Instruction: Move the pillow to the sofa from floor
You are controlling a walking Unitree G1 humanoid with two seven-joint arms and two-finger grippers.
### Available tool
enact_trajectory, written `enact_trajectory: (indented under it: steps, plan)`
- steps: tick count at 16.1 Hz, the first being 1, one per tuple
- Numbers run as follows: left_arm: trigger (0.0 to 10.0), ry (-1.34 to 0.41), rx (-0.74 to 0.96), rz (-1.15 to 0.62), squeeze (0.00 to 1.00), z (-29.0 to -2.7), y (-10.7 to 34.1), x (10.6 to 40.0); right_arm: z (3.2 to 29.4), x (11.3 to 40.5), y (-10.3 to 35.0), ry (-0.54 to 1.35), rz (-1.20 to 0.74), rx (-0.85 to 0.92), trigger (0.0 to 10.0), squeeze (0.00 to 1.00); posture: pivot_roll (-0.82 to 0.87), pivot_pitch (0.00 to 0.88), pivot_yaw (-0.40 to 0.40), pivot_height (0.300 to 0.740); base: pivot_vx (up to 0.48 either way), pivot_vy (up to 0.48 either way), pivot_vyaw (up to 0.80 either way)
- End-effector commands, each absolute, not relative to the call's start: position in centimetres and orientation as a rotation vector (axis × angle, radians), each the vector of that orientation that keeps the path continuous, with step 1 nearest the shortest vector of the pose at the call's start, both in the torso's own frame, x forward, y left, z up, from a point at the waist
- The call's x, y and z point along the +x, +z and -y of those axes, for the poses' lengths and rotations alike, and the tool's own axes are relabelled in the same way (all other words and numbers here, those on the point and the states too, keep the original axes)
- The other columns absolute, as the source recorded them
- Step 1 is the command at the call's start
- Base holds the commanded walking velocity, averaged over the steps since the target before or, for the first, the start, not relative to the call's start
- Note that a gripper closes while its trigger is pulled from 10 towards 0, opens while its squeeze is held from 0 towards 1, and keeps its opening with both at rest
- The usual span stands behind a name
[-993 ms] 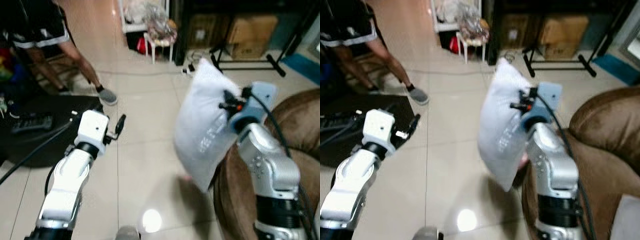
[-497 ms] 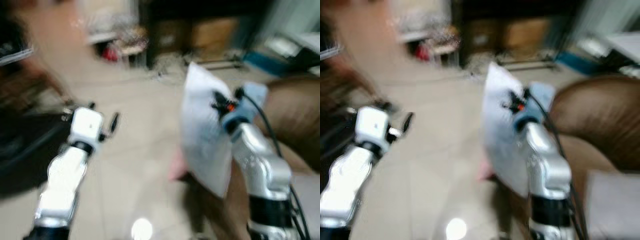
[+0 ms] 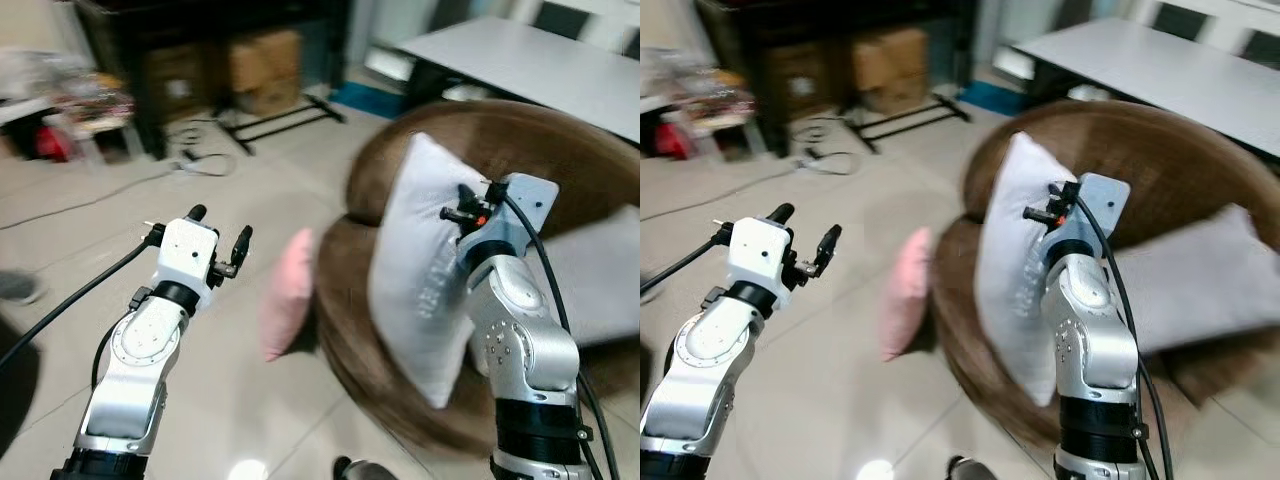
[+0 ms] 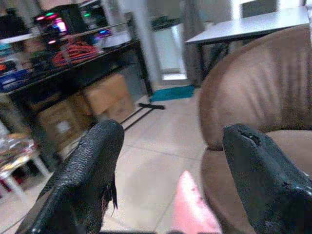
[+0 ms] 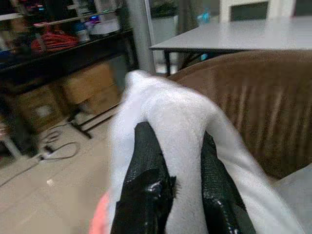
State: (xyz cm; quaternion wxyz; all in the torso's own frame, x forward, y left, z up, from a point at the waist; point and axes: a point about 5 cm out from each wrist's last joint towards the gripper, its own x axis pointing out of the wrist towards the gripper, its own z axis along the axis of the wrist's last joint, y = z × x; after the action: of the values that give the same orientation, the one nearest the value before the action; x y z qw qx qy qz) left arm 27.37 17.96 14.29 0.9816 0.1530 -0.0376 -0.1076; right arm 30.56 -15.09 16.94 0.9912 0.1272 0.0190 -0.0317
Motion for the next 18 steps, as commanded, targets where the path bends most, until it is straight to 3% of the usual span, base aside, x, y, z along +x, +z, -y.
enact_trajectory:
  steps: [1, 5, 15, 18]
  plan:
    - [10.0, -0.213, 0.32, 0.089, 0.0, -17.9, 14.6, 27.3, 14.1, 30.5, 17.7, 0.039, -0.016, 0.289, 10.0, 0.0, 0.02, 0.0, -0.022, 0.74, 0.0, 0.0, -0.8]
    - [10.0, -0.229, 0.298, 0.086, 0.0, -17.8, 14.4, 26.9, 12.8, 29.7, 17.3, 0.131, -0.004, 0.266, 10.0, 0.0, 0.03, 0.0, -0.029, 0.74, 0.0, 0.0, -0.6]
    - [10.0, -0.232, 0.285, 0.078, 0.0, -17.8, 14.2, 26.6, 12.1, 29.7, 17.5, 0.21, -0.003, 0.254, 10.0, 0.0, 0.02, 0.0, -0.034, 0.74, 0.319, 0.0, 0.0]
    - [10.0, -0.24, 0.287, 0.078, 0.0, -17.8, 14.3, 26.7, 12.4, 29.7, 17.2, 0.187, -0.025, 0.269, 10.0, 0.0, 0.02, 0.0, -0.032, 0.74, 0.335, 0.0, -0.72]
